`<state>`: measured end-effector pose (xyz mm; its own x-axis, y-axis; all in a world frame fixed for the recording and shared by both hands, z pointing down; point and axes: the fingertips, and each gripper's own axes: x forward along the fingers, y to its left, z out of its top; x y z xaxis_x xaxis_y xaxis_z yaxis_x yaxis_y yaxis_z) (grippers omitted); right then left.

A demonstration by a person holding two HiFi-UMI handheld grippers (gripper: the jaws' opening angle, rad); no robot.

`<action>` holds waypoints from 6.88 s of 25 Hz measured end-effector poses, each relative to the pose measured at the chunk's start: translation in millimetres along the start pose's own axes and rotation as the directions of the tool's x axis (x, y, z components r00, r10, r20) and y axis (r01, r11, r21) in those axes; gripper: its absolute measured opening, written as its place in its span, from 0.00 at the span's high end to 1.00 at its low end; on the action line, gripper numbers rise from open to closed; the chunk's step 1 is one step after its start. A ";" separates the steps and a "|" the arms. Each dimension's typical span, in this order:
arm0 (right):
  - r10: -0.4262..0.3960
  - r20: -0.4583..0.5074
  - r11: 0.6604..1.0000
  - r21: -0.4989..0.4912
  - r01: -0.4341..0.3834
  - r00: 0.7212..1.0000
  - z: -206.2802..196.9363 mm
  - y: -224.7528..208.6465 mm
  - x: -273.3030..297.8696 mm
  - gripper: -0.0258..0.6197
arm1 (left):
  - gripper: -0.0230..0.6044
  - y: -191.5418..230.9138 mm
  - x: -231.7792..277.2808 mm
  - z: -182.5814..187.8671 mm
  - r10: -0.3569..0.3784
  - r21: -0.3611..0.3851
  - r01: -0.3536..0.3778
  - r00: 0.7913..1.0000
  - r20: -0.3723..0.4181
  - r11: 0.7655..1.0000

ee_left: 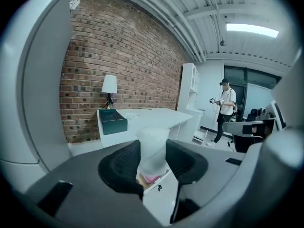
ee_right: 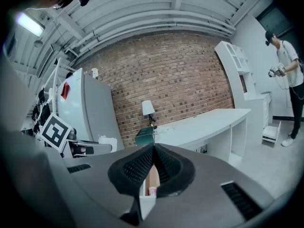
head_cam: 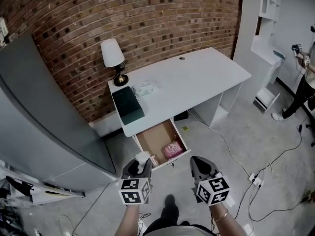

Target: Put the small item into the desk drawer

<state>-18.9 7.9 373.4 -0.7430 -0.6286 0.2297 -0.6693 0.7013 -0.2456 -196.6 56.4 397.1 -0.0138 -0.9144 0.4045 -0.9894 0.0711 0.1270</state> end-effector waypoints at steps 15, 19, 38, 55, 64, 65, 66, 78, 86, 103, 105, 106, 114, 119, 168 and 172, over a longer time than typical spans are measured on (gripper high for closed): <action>-0.056 -0.049 0.998 0.026 0.057 0.997 5.1 -21.9 114.9 0.95 | 0.67 68.0 109.6 11.5 -0.045 0.001 0.045 0.995 -0.087 0.999; -0.063 -0.069 0.997 0.047 0.067 0.996 -4.7 -38.9 131.6 0.95 | 0.67 72.9 138.1 1.0 -0.045 0.018 0.048 0.990 -0.132 0.999; -0.101 -0.142 0.985 0.126 0.119 0.985 -43.9 -161.7 201.6 0.95 | 0.67 49.7 320.8 -87.5 -0.036 0.203 0.134 0.904 -0.426 0.970; -0.139 -0.220 0.951 0.243 0.192 0.966 -127.8 -250.6 212.8 0.95 | 0.67 31.5 466.1 -209.4 0.068 0.419 0.296 0.743 -0.665 0.858; -0.155 -0.247 0.933 0.282 0.224 0.956 -159.6 -281.3 211.4 0.95 | 0.67 27.8 511.9 -257.1 0.137 0.481 0.367 0.664 -0.735 0.796; -0.158 -0.249 0.931 0.285 0.228 0.955 -161.9 -284.7 210.8 0.95 | 0.67 27.9 516.3 -260.3 0.146 0.484 0.369 0.657 -0.740 0.793; -0.160 -0.252 0.929 0.287 0.232 0.954 -163.8 -287.9 210.2 0.95 | 0.67 28.3 520.5 -263.2 0.154 0.488 0.370 0.650 -0.744 0.791; -0.180 -0.267 0.919 0.297 0.259 0.947 -176.4 -314.6 210.3 0.95 | 0.67 33.4 549.5 -292.5 0.236 0.541 0.426 0.585 -0.776 0.725; -0.175 -0.272 0.921 0.295 0.255 0.946 -174.2 -315.6 211.4 0.95 | 0.60 29.9 549.8 -290.4 0.208 0.522 0.441 0.583 -0.785 0.730; -0.132 -0.200 0.959 0.221 0.176 0.971 -102.1 -263.9 215.8 0.95 | 0.63 11.3 460.9 -158.4 0.007 0.364 0.235 0.832 -0.555 0.901; -0.132 -0.186 0.963 0.209 0.170 0.974 -92.4 -256.9 215.7 0.95 | 0.65 12.9 447.1 -141.8 0.000 0.339 0.205 0.856 -0.517 0.918; -0.131 -0.179 0.965 0.203 0.167 0.975 -87.3 -252.8 215.9 0.95 | 0.67 14.2 439.7 -133.3 -0.002 0.328 0.192 0.867 -0.499 0.925; -0.125 -0.129 0.976 0.161 0.146 0.984 -48.6 -212.1 207.9 0.95 | 0.73 21.9 367.5 -66.9 -0.014 0.247 0.108 0.936 -0.352 0.963; -0.110 -0.099 0.984 0.127 0.122 0.989 -24.5 -183.7 203.2 0.95 | 0.76 33.1 320.7 -34.8 -0.012 0.201 0.067 0.965 -0.263 0.977; 0.017 0.018 0.999 -0.048 -0.016 1.000 26.7 6.8 129.2 0.95 | 0.89 111.3 51.4 26.5 0.122 0.015 -0.124 0.990 0.067 0.992; 0.024 0.009 0.998 -0.056 -0.024 1.000 26.0 10.4 131.3 0.95 | 0.89 114.0 47.7 28.3 0.128 0.008 -0.129 0.989 0.075 0.992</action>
<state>-123.5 -76.1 376.5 -0.7590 -0.6146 0.2150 -0.6501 0.7336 -0.1982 -314.2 9.6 405.2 -0.1512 -0.9249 0.3488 -0.9805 0.1852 0.0661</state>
